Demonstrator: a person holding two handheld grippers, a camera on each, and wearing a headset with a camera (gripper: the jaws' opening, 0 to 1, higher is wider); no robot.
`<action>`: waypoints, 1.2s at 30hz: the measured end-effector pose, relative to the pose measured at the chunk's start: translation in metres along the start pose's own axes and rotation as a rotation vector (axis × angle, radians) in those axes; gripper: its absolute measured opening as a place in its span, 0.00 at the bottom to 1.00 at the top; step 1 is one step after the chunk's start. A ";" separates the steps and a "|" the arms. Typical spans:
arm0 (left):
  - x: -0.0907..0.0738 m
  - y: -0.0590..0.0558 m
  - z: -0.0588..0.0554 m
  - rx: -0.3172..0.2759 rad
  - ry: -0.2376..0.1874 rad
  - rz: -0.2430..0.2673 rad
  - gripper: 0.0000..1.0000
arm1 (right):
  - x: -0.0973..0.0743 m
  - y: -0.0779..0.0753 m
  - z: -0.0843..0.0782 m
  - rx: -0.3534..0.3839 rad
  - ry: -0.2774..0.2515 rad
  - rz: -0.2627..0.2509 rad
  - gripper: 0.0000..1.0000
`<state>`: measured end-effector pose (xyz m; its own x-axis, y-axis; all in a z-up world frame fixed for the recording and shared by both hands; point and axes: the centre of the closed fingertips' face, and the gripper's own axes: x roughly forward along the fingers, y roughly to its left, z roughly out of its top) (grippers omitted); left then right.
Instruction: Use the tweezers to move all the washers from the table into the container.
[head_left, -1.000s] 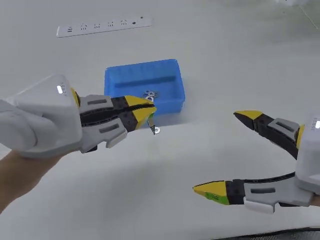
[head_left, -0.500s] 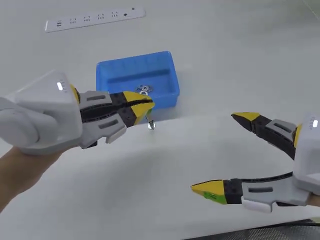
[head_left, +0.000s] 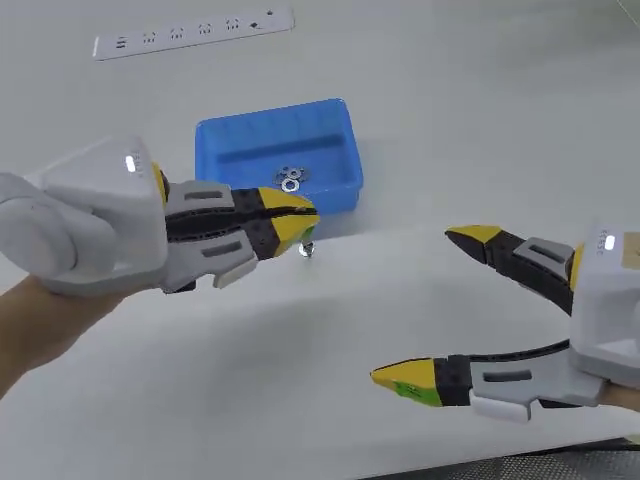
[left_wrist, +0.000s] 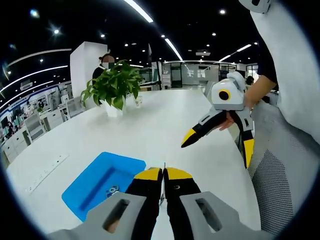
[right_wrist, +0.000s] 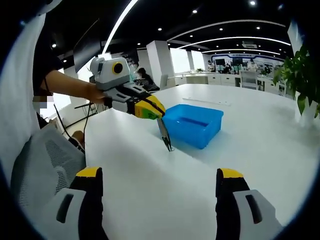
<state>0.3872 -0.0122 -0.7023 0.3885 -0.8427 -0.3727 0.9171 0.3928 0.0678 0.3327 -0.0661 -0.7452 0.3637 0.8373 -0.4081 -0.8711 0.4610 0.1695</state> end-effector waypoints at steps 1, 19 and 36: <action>0.000 0.002 0.000 -0.019 0.002 -0.002 0.05 | 0.004 0.000 0.002 -0.006 0.006 0.015 0.93; -0.004 0.007 -0.006 -0.068 0.037 -0.041 0.05 | 0.067 -0.014 0.037 -0.090 0.020 0.232 0.51; 0.002 0.006 -0.008 -0.074 0.037 -0.052 0.06 | 0.103 -0.006 0.020 -0.296 0.137 0.412 0.21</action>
<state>0.3926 -0.0090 -0.7099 0.3359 -0.8488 -0.4083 0.9262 0.3766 -0.0209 0.3822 0.0235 -0.7704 -0.0577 0.8764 -0.4781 -0.9960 -0.0175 0.0882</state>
